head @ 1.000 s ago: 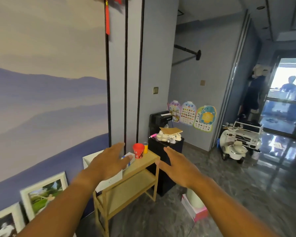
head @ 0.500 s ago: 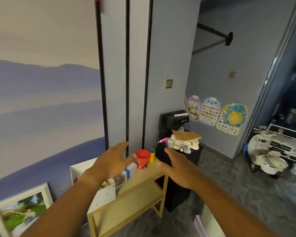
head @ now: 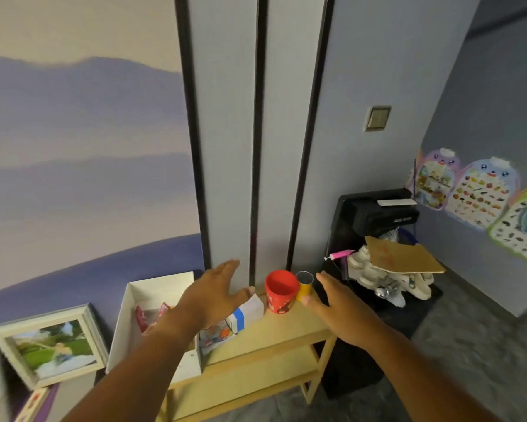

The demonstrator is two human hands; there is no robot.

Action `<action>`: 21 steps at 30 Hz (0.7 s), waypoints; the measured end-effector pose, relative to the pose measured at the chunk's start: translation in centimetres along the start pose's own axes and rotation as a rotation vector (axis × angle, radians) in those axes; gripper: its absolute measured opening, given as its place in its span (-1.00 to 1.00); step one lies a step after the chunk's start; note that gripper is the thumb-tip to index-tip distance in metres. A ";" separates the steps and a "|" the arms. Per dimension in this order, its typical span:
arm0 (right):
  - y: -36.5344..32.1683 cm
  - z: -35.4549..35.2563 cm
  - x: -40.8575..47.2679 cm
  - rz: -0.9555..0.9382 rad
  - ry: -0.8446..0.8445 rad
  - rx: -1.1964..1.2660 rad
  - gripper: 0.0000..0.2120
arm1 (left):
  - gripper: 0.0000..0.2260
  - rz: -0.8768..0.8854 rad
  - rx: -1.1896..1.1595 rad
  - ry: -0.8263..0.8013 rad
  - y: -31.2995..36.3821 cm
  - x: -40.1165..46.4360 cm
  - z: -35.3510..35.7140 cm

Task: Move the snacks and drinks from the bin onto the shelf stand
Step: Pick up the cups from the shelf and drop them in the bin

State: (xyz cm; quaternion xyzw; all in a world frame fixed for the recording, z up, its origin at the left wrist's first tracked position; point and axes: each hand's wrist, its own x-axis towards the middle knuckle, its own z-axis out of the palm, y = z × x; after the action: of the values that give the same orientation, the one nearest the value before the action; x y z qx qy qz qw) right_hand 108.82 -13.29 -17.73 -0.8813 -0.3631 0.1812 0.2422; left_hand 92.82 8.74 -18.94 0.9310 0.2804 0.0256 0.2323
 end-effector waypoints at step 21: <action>20.1 5.5 28.3 0.110 -0.204 0.027 -0.18 | -0.07 -0.093 -0.103 -0.151 -0.5 25.7 16.9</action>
State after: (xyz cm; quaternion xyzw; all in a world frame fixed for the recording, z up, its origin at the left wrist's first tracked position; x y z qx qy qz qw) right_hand 136.17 -3.51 -37.54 -0.8736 -0.3342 0.2879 0.2057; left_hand 117.18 15.77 -36.33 0.9032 0.3032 -0.0409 0.3011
